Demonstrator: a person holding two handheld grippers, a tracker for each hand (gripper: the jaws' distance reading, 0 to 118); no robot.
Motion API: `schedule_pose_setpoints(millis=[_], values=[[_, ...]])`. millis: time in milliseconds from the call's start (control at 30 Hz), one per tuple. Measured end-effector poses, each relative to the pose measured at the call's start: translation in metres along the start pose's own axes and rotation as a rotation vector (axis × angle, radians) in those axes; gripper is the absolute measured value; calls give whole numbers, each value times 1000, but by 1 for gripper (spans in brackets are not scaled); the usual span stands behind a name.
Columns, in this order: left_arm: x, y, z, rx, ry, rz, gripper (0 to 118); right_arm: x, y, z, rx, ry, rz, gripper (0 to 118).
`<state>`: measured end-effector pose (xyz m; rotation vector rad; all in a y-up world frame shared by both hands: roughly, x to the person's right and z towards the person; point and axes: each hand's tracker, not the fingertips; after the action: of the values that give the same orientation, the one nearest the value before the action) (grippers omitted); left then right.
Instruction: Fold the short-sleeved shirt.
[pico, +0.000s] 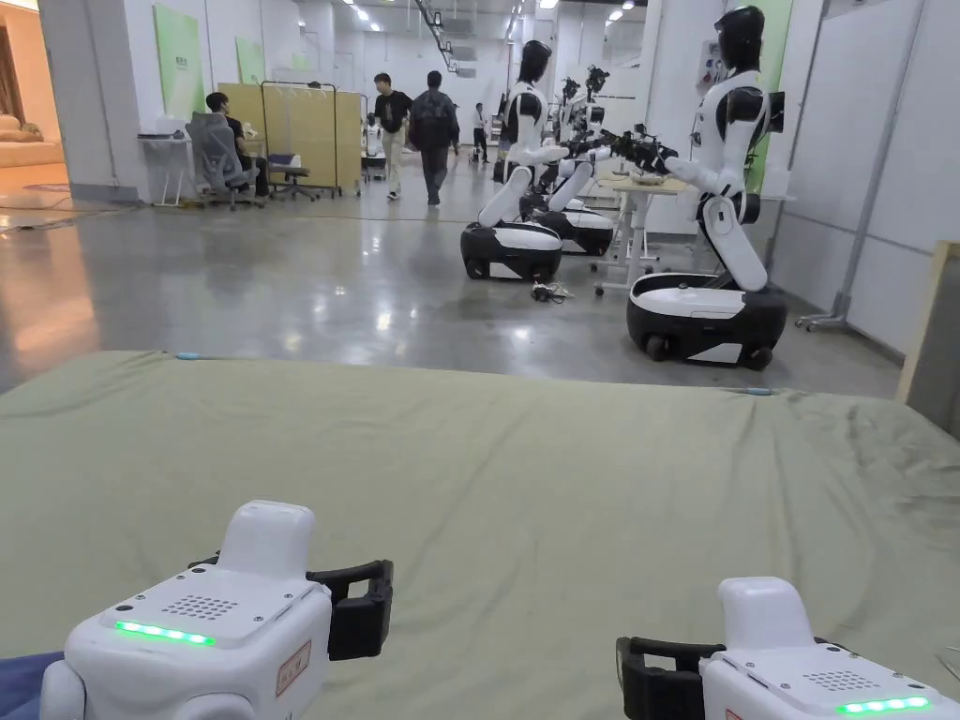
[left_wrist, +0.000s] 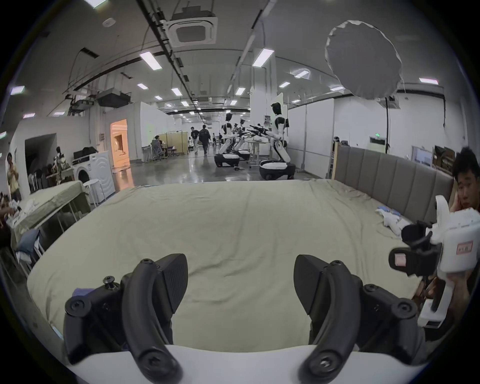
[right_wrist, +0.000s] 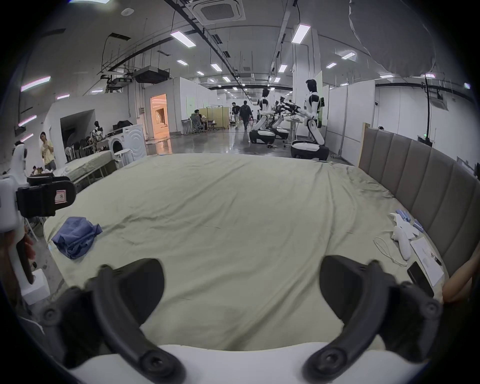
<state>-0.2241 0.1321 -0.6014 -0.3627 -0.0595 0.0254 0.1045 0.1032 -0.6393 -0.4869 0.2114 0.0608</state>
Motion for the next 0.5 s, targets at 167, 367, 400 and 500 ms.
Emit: schedule_pose_setpoints(millis=[167,367,400,500], values=[[-10,2,-3,-18,-73,162,85,-5,2,0,16,1,20,118],[-7,-6,-4,-32,-35,142,85,-6,-5,-5,-42,-36,-29,118],[-5,-7,-4,-32,-36,142,85,-5,-6,-7,-59,-32,-65,118],[-6,-10,-4,-39,-71,137,85,-2,-8,-8,-48,6,-123,118]])
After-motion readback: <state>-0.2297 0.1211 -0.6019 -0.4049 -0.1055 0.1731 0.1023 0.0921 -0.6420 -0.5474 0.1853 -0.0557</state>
